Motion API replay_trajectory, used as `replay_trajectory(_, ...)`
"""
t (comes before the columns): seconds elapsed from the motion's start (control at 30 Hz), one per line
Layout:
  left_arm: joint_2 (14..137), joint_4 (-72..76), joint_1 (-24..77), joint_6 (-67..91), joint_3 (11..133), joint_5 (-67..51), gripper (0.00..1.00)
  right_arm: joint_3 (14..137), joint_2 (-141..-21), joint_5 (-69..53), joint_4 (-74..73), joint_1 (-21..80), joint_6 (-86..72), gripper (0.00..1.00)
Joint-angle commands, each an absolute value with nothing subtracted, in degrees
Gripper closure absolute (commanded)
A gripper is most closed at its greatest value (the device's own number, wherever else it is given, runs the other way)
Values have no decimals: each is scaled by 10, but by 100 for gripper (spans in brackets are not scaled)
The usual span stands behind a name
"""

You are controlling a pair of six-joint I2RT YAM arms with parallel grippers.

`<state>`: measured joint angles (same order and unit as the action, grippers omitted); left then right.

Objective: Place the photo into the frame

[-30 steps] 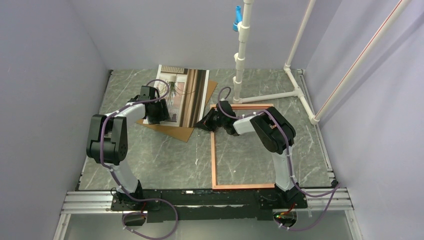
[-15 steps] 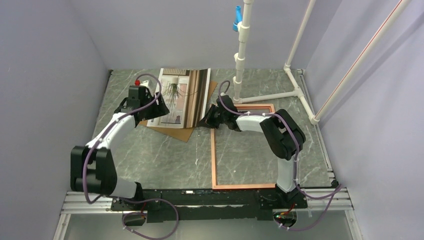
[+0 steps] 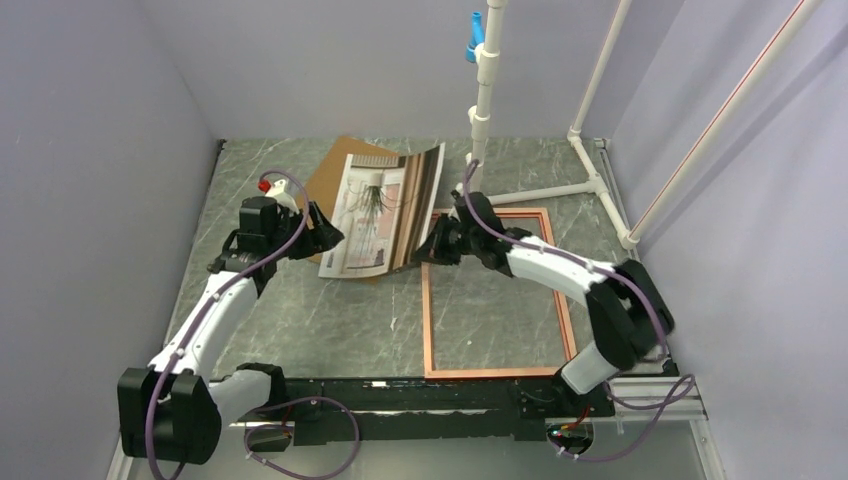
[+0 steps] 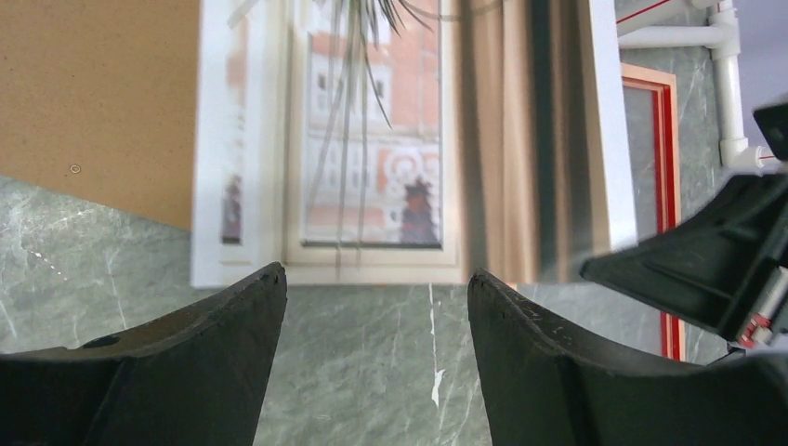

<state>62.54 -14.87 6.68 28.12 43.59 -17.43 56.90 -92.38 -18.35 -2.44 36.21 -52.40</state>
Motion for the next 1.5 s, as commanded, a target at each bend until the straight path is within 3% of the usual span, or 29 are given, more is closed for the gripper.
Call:
replay_trajectory(0.0,593,-154,66,286,430,-188,25,487,-806,-182,-75,370,-515,100)
replay_trajectory(0.2,565,-161,66,296,410,-179,25,361,-642,-162,-144,377,-527,98)
replay_trajectory(0.27,561,-161,67,298,406,-176,25,325,-596,-153,-165,377,-530,82)
replay_trajectory(0.33,560,-160,67,300,404,-173,25,296,-564,-133,-194,377,-526,47)
replay_trajectory(0.4,560,-157,67,304,404,-173,25,284,-541,-113,-216,377,-522,26)
replay_trajectory(0.53,564,-145,67,316,404,-176,25,296,-528,-59,-256,373,-500,2)
replay_trajectory(0.67,571,-102,68,346,383,-199,25,319,-566,-65,-248,334,-459,0)
replay_trajectory(0.87,585,-64,76,367,367,-221,25,330,-619,-200,-147,223,-406,2)
replay_trajectory(1.1,602,-52,85,372,373,-231,25,346,-720,-272,-33,177,-411,5)
replay_trajectory(1.47,610,-52,91,369,379,-232,25,372,-893,-372,150,170,-460,22)
